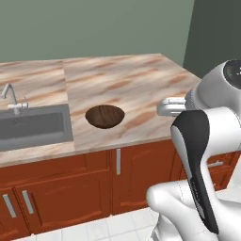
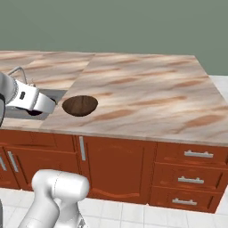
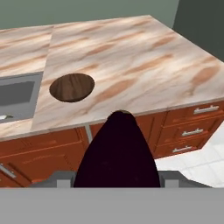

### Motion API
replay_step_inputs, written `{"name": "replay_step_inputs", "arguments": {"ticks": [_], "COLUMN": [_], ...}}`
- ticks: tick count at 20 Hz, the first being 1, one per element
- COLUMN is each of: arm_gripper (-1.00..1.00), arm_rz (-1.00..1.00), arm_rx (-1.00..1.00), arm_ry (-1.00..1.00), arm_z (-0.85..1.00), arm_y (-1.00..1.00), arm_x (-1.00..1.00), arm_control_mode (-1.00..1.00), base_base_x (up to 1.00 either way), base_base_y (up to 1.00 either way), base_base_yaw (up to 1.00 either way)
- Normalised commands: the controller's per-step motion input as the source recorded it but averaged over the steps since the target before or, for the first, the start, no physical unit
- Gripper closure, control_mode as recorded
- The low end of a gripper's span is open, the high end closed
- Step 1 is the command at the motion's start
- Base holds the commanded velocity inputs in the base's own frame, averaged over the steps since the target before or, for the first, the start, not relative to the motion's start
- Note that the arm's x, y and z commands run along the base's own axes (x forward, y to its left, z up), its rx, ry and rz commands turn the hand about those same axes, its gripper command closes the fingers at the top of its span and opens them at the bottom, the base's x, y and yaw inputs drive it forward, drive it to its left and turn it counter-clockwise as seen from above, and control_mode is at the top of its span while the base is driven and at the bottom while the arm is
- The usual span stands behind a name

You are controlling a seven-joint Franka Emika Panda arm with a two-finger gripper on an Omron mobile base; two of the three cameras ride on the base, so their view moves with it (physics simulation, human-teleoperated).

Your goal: Pick the eggplants from the cabinet and place them in one bowl. Pick the potato from the sink and place it in the other bowl.

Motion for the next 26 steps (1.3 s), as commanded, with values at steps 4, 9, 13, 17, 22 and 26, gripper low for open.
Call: {"name": "replay_step_inputs", "arguments": {"ticks": [4, 9, 13, 17, 22, 26], "arm_gripper": [1.00, 1.00, 1.00, 1.00, 1.00, 1.00], "arm_rz": [0.00, 0.00, 0.00, 0.00, 0.00, 0.00], "arm_rx": [0.00, 0.00, 0.00, 0.00, 0.00, 0.00], "arm_ry": [0.00, 0.00, 0.00, 0.00, 0.00, 0.00], "arm_z": [0.00, 0.00, 0.00, 0.00, 0.00, 0.00], "arm_y": [0.00, 0.00, 0.00, 0.00, 0.00, 0.00], "arm_x": [0.00, 0.00, 0.00, 0.00, 0.00, 0.00], "arm_control_mode": [1.00, 1.00, 1.00, 1.00, 1.00, 1.00], "base_base_x": [0.48, 0.48, 0.47, 0.42, 0.31, 0.35], "base_base_y": [-0.18, -0.23, -0.23, -0.11, 0.11, 0.15], "base_base_yaw": [0.17, 0.13, 0.13, 0.13, 0.05, 0.02]}}
